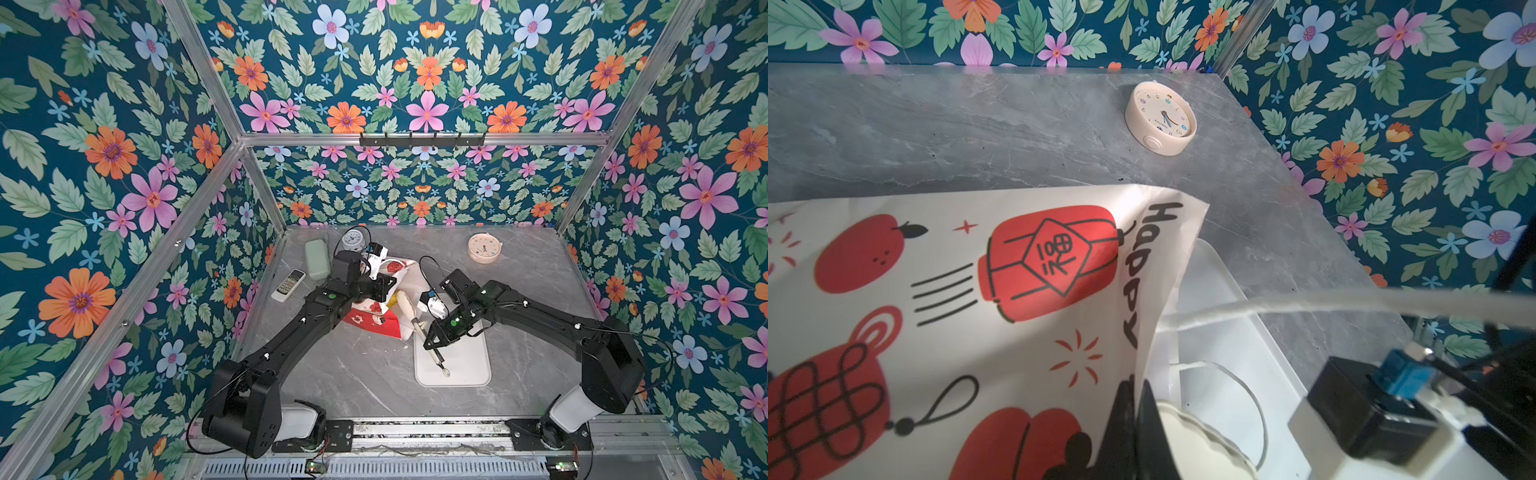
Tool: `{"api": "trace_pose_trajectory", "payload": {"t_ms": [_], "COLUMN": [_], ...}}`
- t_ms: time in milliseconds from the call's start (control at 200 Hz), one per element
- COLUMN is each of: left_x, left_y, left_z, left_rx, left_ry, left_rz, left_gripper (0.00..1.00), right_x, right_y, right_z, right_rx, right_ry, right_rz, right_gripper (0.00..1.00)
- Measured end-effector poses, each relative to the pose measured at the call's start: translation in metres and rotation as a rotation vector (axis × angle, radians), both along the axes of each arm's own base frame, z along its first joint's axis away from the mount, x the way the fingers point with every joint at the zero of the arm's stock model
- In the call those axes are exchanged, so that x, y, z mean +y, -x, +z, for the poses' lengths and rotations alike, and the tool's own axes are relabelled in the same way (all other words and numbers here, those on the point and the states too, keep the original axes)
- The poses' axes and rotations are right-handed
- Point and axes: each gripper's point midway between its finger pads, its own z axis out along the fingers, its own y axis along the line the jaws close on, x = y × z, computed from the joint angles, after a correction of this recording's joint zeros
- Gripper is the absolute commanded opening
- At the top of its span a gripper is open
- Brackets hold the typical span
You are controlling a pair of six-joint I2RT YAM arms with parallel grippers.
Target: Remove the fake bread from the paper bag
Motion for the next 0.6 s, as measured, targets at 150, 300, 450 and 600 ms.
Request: {"api": "trace_pose_trajectory", "payload": {"t_ms": [150, 300, 450, 600], "left_x": [0.0, -0.001, -0.002, -0.002], "left_y": [0.0, 0.002, 0.003, 0.003], "left_z": [0.0, -0.001, 0.0, 0.0], "left_rx": [-0.002, 0.002, 0.001, -0.002], "left_ry": [-0.001, -0.003, -0.004, -0.006], "left_rz": [-0.003, -0.006, -0.008, -0.008], "left_gripper": [0.0, 0.0, 0.0, 0.0], "right_x": [0.007, 0.005, 0.004, 0.009], "right_y": [-0.008, -0.012, -0.018, -0.018], "right_z": [-0.01, -0.02, -0.015, -0.011], "right_rx": [0.021, 0.054, 0.06, 0.078], "right_ry": [0.016, 0.045, 0.03, 0.003], "right_rz": [-0.007, -0.036, -0.066, -0.072], "right_gripper": [0.03, 0.03, 0.1, 0.15]}}
